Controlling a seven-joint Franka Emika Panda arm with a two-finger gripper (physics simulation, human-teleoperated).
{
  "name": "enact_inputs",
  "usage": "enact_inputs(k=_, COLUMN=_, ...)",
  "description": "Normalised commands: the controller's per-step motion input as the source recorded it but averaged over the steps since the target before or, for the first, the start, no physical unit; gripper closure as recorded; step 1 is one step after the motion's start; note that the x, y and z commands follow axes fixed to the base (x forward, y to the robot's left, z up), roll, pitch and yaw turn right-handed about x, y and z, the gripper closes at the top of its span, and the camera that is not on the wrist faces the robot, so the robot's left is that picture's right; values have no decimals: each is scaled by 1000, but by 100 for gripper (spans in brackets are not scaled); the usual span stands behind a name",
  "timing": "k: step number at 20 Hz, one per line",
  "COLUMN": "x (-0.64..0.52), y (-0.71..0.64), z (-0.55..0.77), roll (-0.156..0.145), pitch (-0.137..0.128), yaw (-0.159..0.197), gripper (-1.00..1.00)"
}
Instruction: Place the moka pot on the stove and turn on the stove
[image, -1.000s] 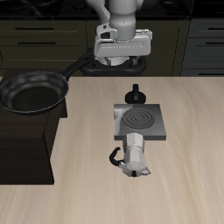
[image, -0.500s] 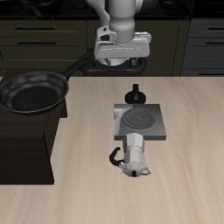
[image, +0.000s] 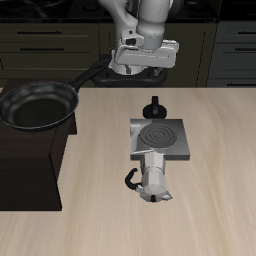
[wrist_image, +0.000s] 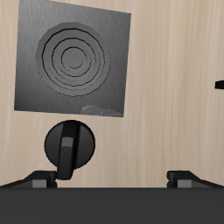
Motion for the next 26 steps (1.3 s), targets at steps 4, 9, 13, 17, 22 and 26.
enact_inputs(k=4, x=-64, y=84, z=-17, roll=-45, pitch=36, yaw=-38, gripper=-100)
enact_inputs(k=9, x=-103, y=148, z=-19, roll=3, pitch=13, yaw=-6, gripper=-100)
enact_inputs(k=13, x=-158, y=413, z=-119, roll=41, pitch=58, yaw=-29, gripper=-100)
enact_inputs(k=17, x=-36, y=228, z=-174, roll=36, pitch=29, yaw=3, gripper=-100)
enact_inputs(k=22, x=-11, y=-12, z=-98, roll=-18, pitch=5, yaw=-52, gripper=-100)
enact_inputs(k=26, x=65, y=-61, z=-161, roll=-25, pitch=45, yaw=-48, gripper=-100)
